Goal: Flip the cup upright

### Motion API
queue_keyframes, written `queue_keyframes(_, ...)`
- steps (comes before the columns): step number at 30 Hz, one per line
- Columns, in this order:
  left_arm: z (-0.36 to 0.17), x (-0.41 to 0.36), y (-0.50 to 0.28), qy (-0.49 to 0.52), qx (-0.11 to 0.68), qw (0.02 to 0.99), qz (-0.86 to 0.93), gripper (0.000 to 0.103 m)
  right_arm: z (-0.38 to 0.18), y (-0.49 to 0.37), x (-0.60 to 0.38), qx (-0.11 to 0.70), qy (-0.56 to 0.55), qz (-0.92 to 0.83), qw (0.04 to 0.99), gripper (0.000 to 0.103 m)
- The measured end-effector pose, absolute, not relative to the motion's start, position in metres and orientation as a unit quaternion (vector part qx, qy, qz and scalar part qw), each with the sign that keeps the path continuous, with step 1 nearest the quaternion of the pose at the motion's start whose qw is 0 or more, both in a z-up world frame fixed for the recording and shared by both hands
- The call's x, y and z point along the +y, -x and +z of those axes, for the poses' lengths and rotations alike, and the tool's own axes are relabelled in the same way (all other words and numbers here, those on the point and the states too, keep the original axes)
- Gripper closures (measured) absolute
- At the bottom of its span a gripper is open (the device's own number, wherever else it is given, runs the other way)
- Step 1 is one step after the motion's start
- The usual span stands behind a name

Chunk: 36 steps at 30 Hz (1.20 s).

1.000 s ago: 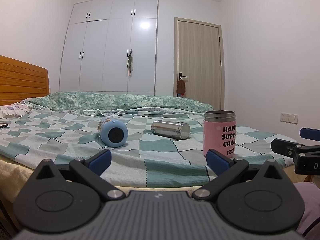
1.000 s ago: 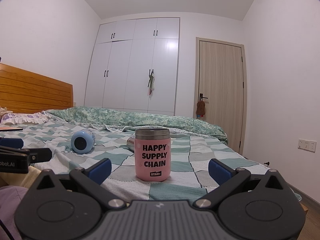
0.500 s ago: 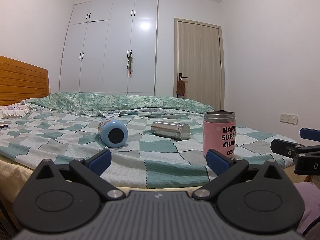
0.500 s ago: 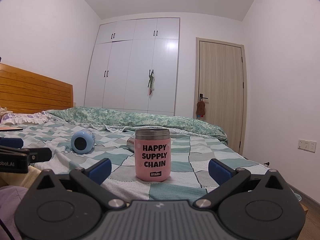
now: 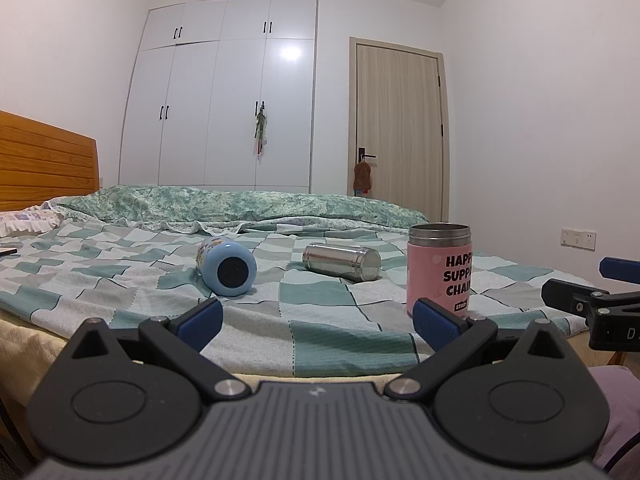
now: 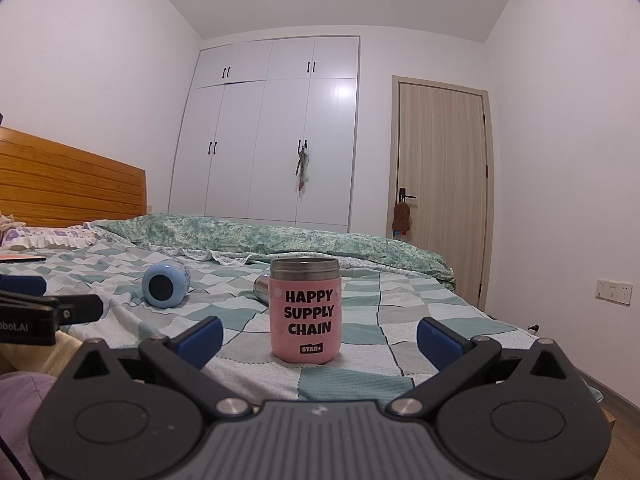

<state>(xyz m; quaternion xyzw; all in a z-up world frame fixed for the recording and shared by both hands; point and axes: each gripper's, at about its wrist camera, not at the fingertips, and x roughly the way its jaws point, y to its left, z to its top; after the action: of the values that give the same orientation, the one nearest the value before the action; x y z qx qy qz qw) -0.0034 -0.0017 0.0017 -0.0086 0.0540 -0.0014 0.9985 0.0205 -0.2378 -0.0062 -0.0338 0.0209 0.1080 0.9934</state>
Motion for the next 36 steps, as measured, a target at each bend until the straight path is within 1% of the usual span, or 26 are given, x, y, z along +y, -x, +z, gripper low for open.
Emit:
queue_keyframes(13, 0.004, -0.002, 0.002, 0.009, 0.054, 0.999, -0.002, 0.0, -0.007, -0.02, -0.238, 0.021, 0.034, 0.108, 0.993, 0.0)
queue_keyframes(18, 0.013, 0.004, 0.0, 0.021, 0.054, 0.998, -0.003, 0.0, 0.0, -0.025, -0.233, 0.029, 0.039, 0.126, 0.991, 0.0)
queue_keyframes(20, 0.018, 0.009, -0.002, 0.022, 0.052, 0.998, 0.0, 0.0, 0.013, -0.02, -0.228, 0.028, 0.038, 0.14, 0.989, 0.0)
queue_keyframes(27, 0.042, 0.045, -0.025, 0.027, 0.04, 0.999, 0.023, 0.0, 0.058, -0.054, -0.189, 0.024, 0.039, 0.188, 0.981, 0.0)
queue_keyframes(36, 0.06, 0.104, -0.089, 0.002, 0.062, 0.998, 0.031, 0.0, 0.098, -0.125, -0.111, 0.064, 0.051, 0.242, 0.967, 0.0)
